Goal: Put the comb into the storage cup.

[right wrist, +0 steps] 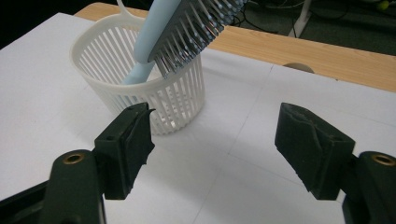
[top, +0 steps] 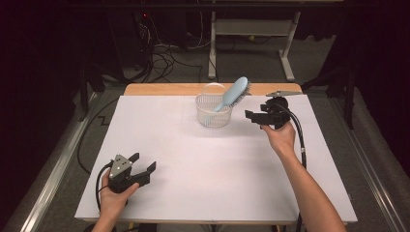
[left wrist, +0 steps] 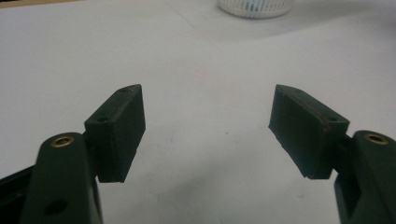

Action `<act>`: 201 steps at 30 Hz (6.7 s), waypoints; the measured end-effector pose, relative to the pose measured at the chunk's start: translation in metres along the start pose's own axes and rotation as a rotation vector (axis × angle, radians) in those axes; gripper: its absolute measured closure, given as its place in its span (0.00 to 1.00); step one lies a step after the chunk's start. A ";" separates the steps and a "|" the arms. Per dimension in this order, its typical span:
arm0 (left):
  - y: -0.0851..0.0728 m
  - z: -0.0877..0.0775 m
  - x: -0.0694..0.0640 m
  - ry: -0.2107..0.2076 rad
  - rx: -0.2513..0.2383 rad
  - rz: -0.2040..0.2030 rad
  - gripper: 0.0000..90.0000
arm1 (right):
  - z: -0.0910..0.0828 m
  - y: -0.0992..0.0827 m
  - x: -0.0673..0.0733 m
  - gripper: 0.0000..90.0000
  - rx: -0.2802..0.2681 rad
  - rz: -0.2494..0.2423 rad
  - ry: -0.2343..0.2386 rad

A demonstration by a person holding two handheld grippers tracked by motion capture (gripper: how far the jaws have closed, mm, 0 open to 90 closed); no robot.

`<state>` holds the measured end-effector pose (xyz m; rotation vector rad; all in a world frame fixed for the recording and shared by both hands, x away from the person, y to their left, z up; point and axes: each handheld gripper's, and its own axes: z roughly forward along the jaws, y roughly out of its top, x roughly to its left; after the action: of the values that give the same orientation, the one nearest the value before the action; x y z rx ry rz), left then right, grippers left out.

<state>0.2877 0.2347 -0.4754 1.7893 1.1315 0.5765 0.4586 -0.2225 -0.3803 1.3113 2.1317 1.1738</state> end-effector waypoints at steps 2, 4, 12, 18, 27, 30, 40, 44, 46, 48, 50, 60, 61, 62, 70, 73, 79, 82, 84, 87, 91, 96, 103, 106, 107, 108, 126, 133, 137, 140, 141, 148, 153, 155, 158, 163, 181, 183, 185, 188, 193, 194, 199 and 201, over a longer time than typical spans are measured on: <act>0.000 0.000 0.000 0.001 0.001 0.000 0.31 | -0.002 -0.001 -0.001 0.31 0.007 -0.007 -0.006; 0.000 0.000 0.000 0.002 0.002 -0.001 0.31 | -0.004 -0.002 -0.002 0.31 0.010 -0.014 -0.015; 0.000 0.000 0.000 0.003 0.003 0.001 0.31 | -0.015 -0.007 -0.009 0.31 0.002 -0.010 -0.031; 0.000 0.000 0.001 0.003 0.003 0.001 0.31 | -0.017 -0.010 -0.011 0.32 0.001 -0.009 -0.031; 0.000 0.000 0.001 0.003 0.002 0.001 0.31 | -0.021 -0.010 -0.012 0.32 -0.012 0.000 -0.029; 0.000 0.000 0.001 0.003 0.003 0.002 0.31 | -0.022 -0.011 -0.012 0.32 -0.017 0.002 -0.029; 0.000 0.000 0.001 0.003 0.003 0.001 0.31 | -0.028 -0.016 -0.016 0.32 -0.023 0.012 -0.031; 0.000 0.000 0.001 0.003 0.003 0.000 0.31 | -0.030 -0.018 -0.017 0.32 -0.027 0.013 -0.029; 0.000 0.000 0.001 0.003 0.003 0.001 0.31 | -0.031 -0.020 -0.018 0.32 -0.028 0.015 -0.029; 0.000 0.000 0.001 0.003 0.003 0.001 0.31 | -0.031 -0.021 -0.019 0.32 -0.027 0.017 -0.029; 0.000 0.000 0.001 0.003 0.002 0.001 0.31 | -0.033 -0.022 -0.019 0.32 -0.032 0.019 -0.030; 0.000 0.000 0.002 0.010 0.006 0.002 0.31 | -0.038 -0.021 -0.022 0.32 -0.053 0.026 -0.035; 0.000 0.000 0.002 0.010 0.006 0.002 0.31 | -0.040 -0.020 -0.023 0.32 -0.059 0.031 -0.033; 0.000 0.000 0.002 0.009 0.006 0.003 0.31 | -0.042 -0.020 -0.023 0.32 -0.062 0.034 -0.031; 0.000 0.000 0.001 0.012 0.005 0.007 0.31 | -0.059 -0.019 -0.030 0.32 -0.082 0.029 -0.053; 0.000 0.000 0.001 0.012 0.005 0.011 0.31 | -0.063 -0.022 -0.030 0.32 -0.077 0.021 -0.055; 0.000 0.001 0.002 0.013 0.005 0.006 0.31 | -0.063 -0.029 -0.030 0.31 -0.069 0.015 -0.053; 0.000 0.001 0.001 0.010 0.007 0.008 0.31 | -0.062 -0.032 -0.029 0.31 -0.070 0.011 -0.054; 0.001 0.000 0.000 0.007 0.005 0.008 0.31 | -0.063 -0.033 -0.029 0.31 -0.069 0.008 -0.056; 0.001 0.000 0.000 0.006 0.004 0.008 0.31 | -0.064 -0.034 -0.028 0.31 -0.067 0.007 -0.056; 0.001 -0.001 0.000 0.006 0.001 0.007 0.31 | -0.067 -0.036 -0.025 0.31 -0.076 -0.003 -0.052; 0.001 0.000 0.001 0.007 0.004 0.006 0.31 | -0.066 -0.040 -0.025 0.31 -0.068 -0.008 -0.051; 0.001 -0.001 0.001 0.009 -0.001 0.003 0.31 | -0.065 -0.041 -0.025 0.31 -0.075 -0.001 -0.049; 0.001 -0.001 0.001 0.008 -0.001 0.004 0.31 | -0.066 -0.042 -0.024 0.31 -0.076 -0.004 -0.047; 0.001 -0.001 0.001 0.008 -0.001 0.001 0.31 | -0.067 -0.043 -0.024 0.31 -0.078 -0.002 -0.046; 0.001 -0.001 0.001 0.008 -0.001 0.002 0.31 | -0.067 -0.044 -0.024 0.31 -0.079 -0.001 -0.046; 0.001 -0.001 0.001 0.007 -0.002 0.001 0.31 | -0.077 -0.058 -0.022 0.31 -0.103 0.010 -0.026; 0.001 -0.001 0.001 0.006 -0.002 0.000 0.31 | -0.080 -0.062 -0.023 0.31 -0.107 0.014 -0.029; 0.001 -0.001 0.000 0.005 -0.002 0.000 0.31 | -0.081 -0.064 -0.023 0.31 -0.108 0.016 -0.028; 0.001 -0.001 0.000 0.006 -0.002 0.000 0.31 | -0.081 -0.066 -0.024 0.31 -0.108 0.016 -0.027; 0.001 -0.001 0.000 0.006 -0.002 0.000 0.31 | -0.081 -0.067 -0.024 0.31 -0.109 0.016 -0.028; 0.001 -0.001 0.000 0.005 -0.002 -0.001 0.31 | -0.084 -0.071 -0.025 0.31 -0.116 0.025 -0.027; 0.001 -0.001 0.000 0.005 -0.002 -0.001 0.31 | -0.088 -0.074 -0.026 0.31 -0.130 0.035 -0.028; 0.001 -0.001 0.000 0.005 -0.002 -0.001 0.31 | -0.090 -0.076 -0.027 0.31 -0.133 0.036 -0.029; 0.001 -0.001 0.000 0.004 -0.001 -0.001 0.31 | -0.093 -0.078 -0.028 0.31 -0.137 0.039 -0.030; 0.001 -0.001 0.000 0.004 -0.002 0.000 0.31 | -0.096 -0.082 -0.029 0.31 -0.139 0.045 -0.030; 0.001 -0.001 0.000 0.005 -0.003 -0.003 0.31 | -0.104 -0.093 -0.028 0.29 -0.153 0.050 -0.030; 0.001 -0.001 0.000 0.004 -0.002 -0.004 0.31 | -0.104 -0.093 -0.025 0.29 -0.152 0.024 -0.045; 0.001 -0.001 0.000 0.004 -0.001 -0.003 0.31 | -0.104 -0.094 -0.023 0.29 -0.147 0.014 -0.038; 0.001 -0.001 -0.001 0.003 -0.003 -0.004 0.31 | -0.104 -0.096 -0.021 0.29 -0.152 0.013 -0.032; 0.001 -0.001 0.000 0.004 -0.004 -0.005 0.31 | -0.105 -0.099 -0.021 0.29 -0.154 0.016 -0.033; 0.001 -0.001 0.000 0.003 -0.003 -0.005 0.31 | -0.105 -0.100 -0.021 0.29 -0.156 0.015 -0.032; 0.001 -0.001 -0.001 0.002 -0.003 -0.004 0.31 | -0.107 -0.104 -0.020 0.29 -0.162 0.018 -0.029; 0.001 -0.001 -0.001 0.002 -0.004 -0.005 0.31 | -0.108 -0.106 -0.020 0.28 -0.162 0.018 -0.028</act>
<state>0.2868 0.2346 -0.4741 1.7828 1.1354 0.5774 0.3376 -0.3117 -0.4048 1.2693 1.9638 1.2973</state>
